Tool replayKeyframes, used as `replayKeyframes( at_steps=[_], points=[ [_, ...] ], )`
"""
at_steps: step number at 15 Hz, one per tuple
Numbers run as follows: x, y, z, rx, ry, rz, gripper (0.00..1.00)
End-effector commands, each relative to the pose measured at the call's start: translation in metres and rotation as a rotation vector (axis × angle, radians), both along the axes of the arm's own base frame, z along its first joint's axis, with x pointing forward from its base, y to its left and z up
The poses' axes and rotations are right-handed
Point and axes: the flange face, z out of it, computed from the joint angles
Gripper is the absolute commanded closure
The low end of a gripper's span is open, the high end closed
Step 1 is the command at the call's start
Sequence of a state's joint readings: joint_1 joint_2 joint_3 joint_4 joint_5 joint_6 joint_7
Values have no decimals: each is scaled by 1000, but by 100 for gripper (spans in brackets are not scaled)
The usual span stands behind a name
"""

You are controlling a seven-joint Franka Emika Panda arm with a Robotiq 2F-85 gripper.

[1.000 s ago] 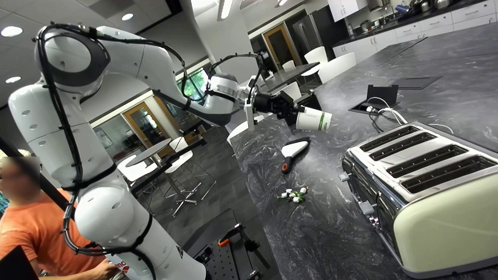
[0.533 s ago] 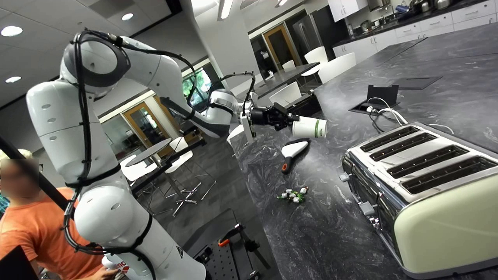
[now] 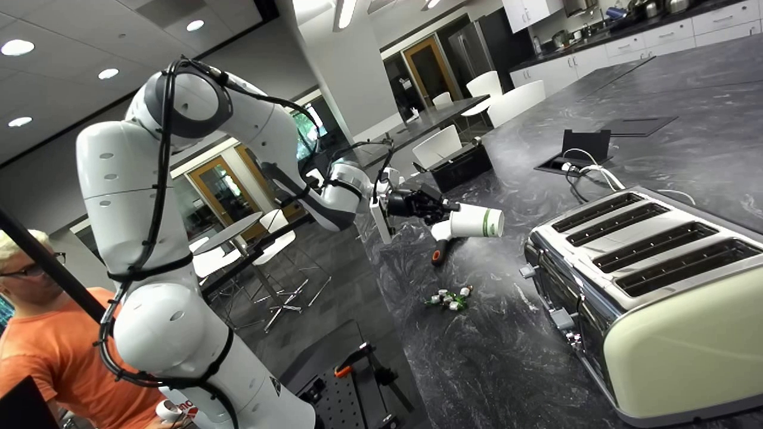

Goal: Pour the contents from the white cup onto the table

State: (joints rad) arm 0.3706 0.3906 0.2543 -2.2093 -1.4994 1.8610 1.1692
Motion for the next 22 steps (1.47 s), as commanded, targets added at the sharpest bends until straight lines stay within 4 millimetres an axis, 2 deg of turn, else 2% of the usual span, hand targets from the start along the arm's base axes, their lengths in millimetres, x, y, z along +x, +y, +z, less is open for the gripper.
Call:
replayKeyframes(
  at_steps=[1, 7, 13, 22],
  points=[
    [-7, 7, -18, -56, -31, -10, 99],
    [-22, 15, -49, -168, -33, -29, 99],
    [-26, 9, -78, -258, -8, -61, 99],
    [-3, 12, -94, -410, -33, -136, 99]
  ],
)
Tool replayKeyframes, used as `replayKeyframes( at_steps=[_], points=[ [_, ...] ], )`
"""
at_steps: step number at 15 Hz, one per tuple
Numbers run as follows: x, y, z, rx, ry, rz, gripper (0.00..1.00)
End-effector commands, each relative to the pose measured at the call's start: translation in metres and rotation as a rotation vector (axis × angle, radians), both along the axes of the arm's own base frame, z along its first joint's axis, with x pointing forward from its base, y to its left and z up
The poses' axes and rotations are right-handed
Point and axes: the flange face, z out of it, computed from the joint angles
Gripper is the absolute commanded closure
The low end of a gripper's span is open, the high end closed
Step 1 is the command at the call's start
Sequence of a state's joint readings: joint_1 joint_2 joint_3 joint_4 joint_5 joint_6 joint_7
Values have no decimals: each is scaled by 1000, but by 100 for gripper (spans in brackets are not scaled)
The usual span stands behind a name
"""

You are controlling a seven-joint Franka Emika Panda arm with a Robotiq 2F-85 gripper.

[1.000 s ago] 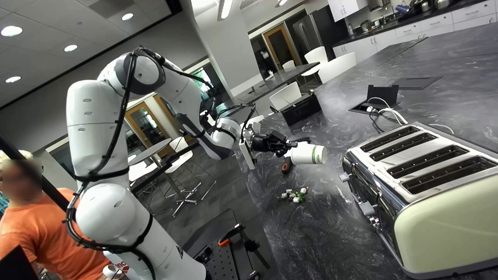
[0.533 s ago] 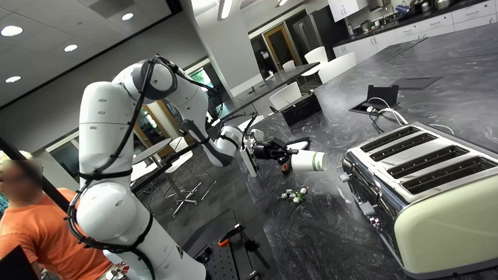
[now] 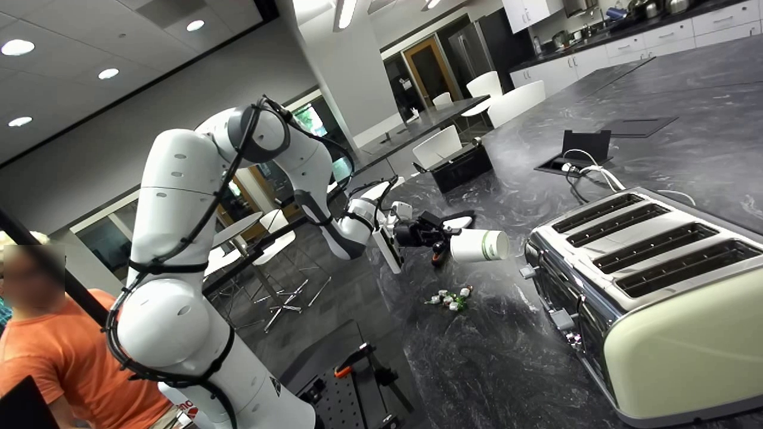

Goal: Pour the contents from the white cup onto the table

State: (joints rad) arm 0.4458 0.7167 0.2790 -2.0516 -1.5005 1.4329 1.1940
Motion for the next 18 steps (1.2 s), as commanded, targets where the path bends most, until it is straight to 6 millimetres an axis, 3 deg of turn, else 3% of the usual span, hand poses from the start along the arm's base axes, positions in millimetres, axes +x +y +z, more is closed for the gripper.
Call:
replayKeyframes(
  at_steps=[1, 10, 18],
  points=[
    [14, 8, -2, -79, -8, -18, 99],
    [32, 12, -8, -203, 38, -5, 99],
    [48, 8, 1, -334, 30, 23, 99]
  ],
)
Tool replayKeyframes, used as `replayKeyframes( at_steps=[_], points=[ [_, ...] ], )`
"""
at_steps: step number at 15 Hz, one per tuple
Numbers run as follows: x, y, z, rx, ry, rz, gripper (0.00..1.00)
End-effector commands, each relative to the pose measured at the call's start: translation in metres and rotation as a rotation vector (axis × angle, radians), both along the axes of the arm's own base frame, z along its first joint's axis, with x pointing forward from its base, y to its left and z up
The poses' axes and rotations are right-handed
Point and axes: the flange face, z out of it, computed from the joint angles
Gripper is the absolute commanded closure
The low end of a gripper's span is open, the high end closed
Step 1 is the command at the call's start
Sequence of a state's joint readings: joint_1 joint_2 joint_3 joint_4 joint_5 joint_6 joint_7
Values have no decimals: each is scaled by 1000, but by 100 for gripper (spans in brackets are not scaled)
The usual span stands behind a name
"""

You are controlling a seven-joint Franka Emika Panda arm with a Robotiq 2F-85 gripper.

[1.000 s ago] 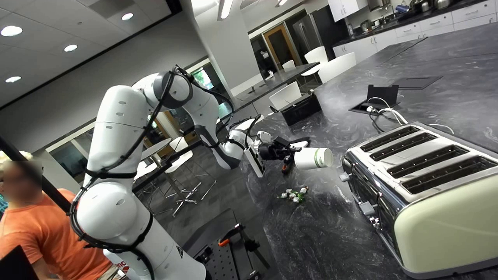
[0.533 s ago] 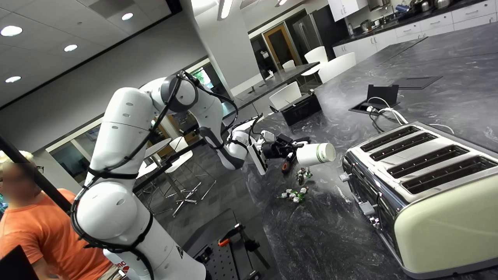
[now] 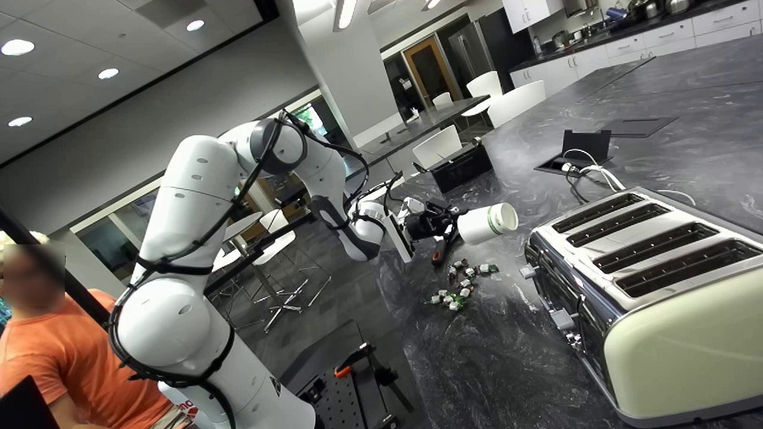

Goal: Pour the contents from the white cup onto the table

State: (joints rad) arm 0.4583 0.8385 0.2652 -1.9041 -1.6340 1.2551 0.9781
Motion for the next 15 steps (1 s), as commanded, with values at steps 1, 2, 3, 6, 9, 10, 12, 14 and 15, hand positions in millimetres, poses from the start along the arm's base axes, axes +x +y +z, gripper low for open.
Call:
replayKeyframes(
  at_steps=[1, 2, 3, 6, 9, 10, 12, 14, 15],
  points=[
    [11, 1, 8, -96, -2, 8, 99],
    [13, 1, 9, -115, 2, 10, 99],
    [15, 2, 10, -130, 7, 16, 99],
    [19, 4, 13, -171, 13, 30, 99],
    [25, 6, 18, -189, 17, 40, 99],
    [27, 7, 20, -180, 21, 41, 99],
    [31, 10, 32, -120, 18, 39, 99],
    [34, 15, 53, -53, 10, 47, 99],
    [35, 16, 62, -18, 11, 52, 99]
  ],
)
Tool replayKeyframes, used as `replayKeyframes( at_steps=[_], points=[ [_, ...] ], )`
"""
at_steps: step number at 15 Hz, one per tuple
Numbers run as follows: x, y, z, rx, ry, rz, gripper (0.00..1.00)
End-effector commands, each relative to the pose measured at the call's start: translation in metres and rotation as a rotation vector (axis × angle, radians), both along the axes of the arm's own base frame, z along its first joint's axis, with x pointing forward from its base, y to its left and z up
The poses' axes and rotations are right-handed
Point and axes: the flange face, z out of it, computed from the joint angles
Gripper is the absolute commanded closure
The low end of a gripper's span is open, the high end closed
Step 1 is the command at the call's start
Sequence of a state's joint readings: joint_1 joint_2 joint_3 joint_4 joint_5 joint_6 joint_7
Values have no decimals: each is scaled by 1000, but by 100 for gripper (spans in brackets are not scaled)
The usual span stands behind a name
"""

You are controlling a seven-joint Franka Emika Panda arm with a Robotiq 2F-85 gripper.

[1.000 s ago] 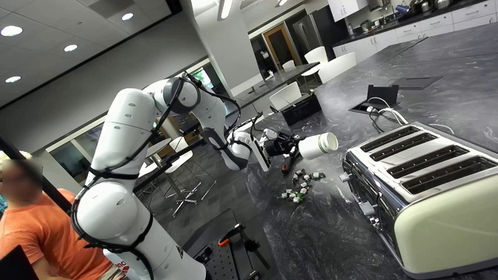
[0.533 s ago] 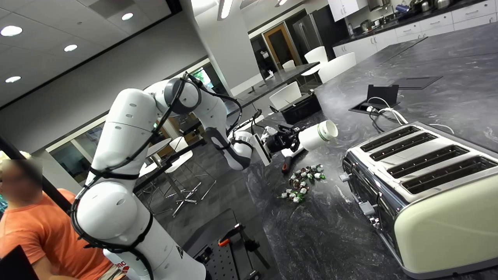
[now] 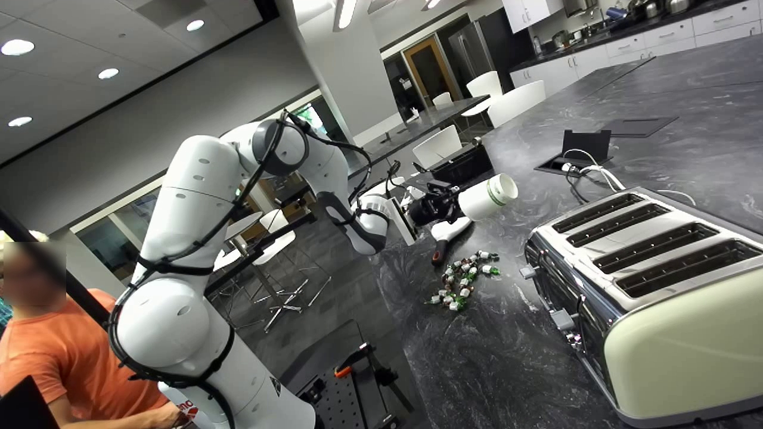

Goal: Pour the contents from the white cup onto the table

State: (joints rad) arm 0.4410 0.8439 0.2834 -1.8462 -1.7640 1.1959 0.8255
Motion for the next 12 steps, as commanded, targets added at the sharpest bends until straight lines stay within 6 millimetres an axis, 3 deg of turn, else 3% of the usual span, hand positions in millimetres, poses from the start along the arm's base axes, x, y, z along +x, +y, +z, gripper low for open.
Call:
replayKeyframes(
  at_steps=[1, 8, 12],
  points=[
    [7, 2, 49, 137, 15, 16, 99],
    [28, -2, 133, 505, 95, 90, 99],
    [45, 0, 167, 744, 175, 152, 99]
  ],
)
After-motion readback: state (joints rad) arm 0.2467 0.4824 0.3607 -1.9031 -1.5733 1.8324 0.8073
